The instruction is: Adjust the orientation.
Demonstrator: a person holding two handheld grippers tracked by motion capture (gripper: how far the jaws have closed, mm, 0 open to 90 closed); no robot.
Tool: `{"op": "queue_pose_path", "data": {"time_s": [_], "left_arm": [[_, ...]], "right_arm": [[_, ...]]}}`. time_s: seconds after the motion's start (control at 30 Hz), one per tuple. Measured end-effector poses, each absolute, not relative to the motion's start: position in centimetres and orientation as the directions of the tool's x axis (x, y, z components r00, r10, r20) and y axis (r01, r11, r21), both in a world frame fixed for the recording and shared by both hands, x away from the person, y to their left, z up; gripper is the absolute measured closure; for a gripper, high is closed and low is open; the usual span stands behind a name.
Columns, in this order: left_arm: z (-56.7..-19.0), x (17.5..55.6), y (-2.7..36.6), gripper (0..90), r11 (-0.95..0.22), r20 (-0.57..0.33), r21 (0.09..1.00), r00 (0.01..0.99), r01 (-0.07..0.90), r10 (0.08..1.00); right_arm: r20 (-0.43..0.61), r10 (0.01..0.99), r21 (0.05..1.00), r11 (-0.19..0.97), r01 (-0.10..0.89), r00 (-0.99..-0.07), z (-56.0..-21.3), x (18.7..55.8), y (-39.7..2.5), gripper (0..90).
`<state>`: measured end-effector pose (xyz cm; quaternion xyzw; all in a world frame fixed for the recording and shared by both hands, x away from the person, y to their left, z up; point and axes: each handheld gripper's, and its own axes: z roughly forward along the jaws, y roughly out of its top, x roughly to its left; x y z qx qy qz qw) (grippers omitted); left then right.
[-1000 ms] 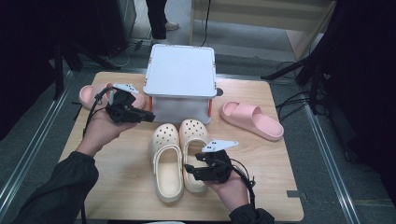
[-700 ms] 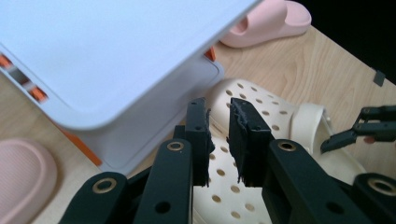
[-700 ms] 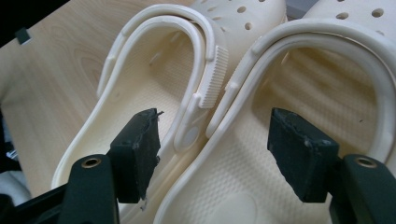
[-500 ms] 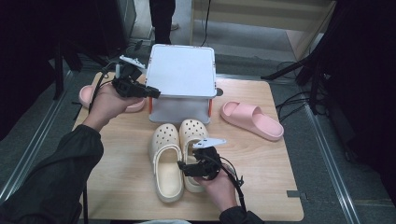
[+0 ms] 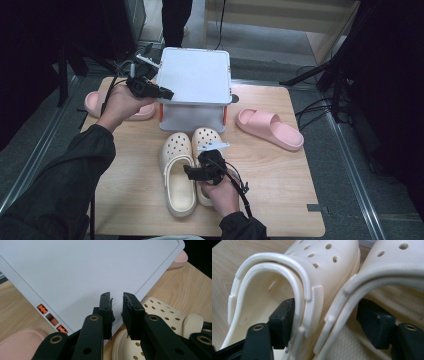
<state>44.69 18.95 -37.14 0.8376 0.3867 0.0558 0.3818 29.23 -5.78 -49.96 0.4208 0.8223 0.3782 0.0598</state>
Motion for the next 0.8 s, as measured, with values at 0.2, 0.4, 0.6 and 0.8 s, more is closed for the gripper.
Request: {"op": "queue_pose_path", "data": {"time_s": [0.2,0.4,0.6,0.8], "left_arm": [[-37.2,44.6,19.0,77.2,-0.402,-0.211,0.68,0.688,0.613,0.694],[-37.2,44.6,19.0,78.0,-0.402,-0.209,0.681,0.689,0.612,0.694],[-37.1,44.7,19.0,78.5,-0.412,-0.208,0.672,0.691,0.615,0.692],[-37.1,44.7,19.0,78.7,-0.411,-0.21,0.671,0.69,0.617,0.693]], "right_arm": [[0.213,0.739,0.669,0.367,0.646,-0.64,-50.0,29.8,-5.4,41.1],[0.203,0.746,0.66,0.374,0.651,-0.634,-49.7,29.7,-5.7,52.2],[0.188,0.754,0.656,0.381,0.652,-0.629,-49.4,29.5,-6.2,62.9],[0.164,0.751,0.657,0.401,0.639,-0.64,-49.2,29.6,-6.6,65.1]]}}
